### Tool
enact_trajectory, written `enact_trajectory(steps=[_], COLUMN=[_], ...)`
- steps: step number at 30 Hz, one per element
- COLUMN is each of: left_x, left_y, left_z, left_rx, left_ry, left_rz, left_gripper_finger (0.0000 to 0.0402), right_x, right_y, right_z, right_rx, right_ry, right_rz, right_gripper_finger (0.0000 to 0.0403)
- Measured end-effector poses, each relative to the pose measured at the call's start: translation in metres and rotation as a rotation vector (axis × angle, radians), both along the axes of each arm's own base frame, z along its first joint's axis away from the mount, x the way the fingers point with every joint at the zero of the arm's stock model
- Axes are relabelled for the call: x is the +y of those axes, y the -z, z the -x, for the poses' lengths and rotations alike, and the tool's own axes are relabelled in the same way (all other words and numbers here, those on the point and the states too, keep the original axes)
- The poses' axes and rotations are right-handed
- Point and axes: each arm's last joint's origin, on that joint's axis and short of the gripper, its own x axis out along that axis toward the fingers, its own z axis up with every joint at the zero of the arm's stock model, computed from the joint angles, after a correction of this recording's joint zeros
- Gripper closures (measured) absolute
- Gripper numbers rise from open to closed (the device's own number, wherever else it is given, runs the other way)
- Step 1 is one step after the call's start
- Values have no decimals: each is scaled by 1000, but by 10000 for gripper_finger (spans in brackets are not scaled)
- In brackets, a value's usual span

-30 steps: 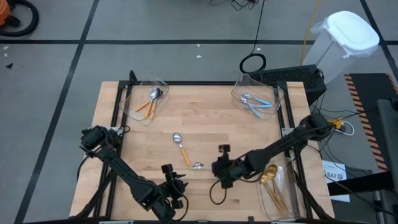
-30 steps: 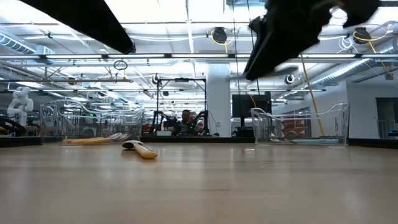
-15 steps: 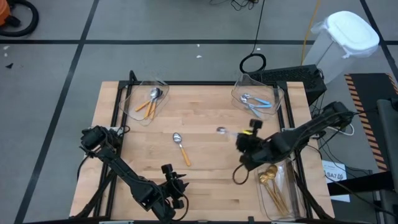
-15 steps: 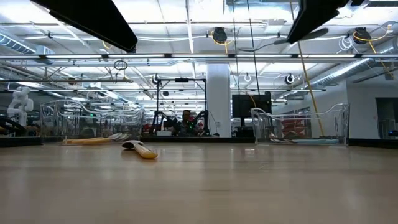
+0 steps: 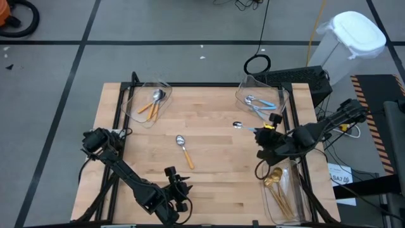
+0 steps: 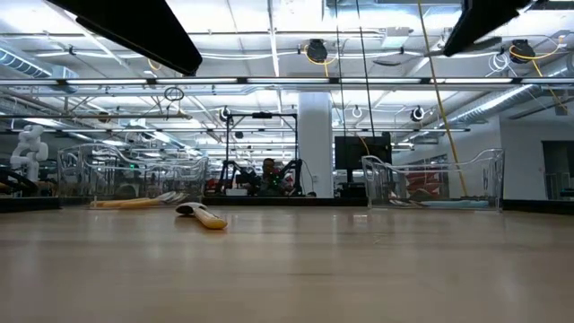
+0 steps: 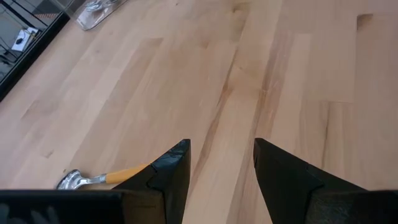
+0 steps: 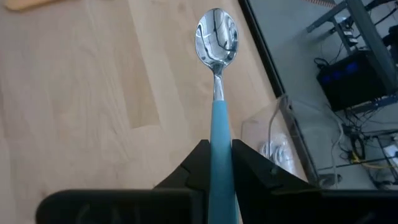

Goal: Sort silverware by color (type)
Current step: Put the blue spoon into the top right transparent bin

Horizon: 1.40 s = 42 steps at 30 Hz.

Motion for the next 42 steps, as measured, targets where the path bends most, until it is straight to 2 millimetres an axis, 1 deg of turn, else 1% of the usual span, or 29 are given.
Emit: enact_trajectory(steps=[5,9,12,16,20,25,31,36,42], left_x=[4,9,15,23,31,40,46,46,46], left_y=[0,-1,-3,-6,-8,-8,-8,-8,-8], left_z=[-3,-10,-19,-34,-44,-51,-54,-54,-54], left_rx=[2,2,-12,-37,-42,-23,-20,-17,-7], left_ry=[-7,-5,4,26,43,46,36,38,46], left_rz=[-5,-18,-25,-37,-35,-25,-28,-32,-23], left_gripper_finger=[227,227,227,227,227,227,227,227,227], right_x=[-11,-21,-32,-45,-60,-80,-104,-124,-147], right_y=[11,14,16,16,16,16,16,17,24], right_z=[21,32,36,34,31,30,30,31,29], right_rx=[-71,-162,-222,-230,-175,-88,-36,-3,49], right_ry=[12,54,156,235,265,289,317,314,322], right_rz=[-41,-87,-78,-29,-1,-9,-41,-91,-171], right_gripper_finger=[364,364,364,364,364,364,364,364,364])
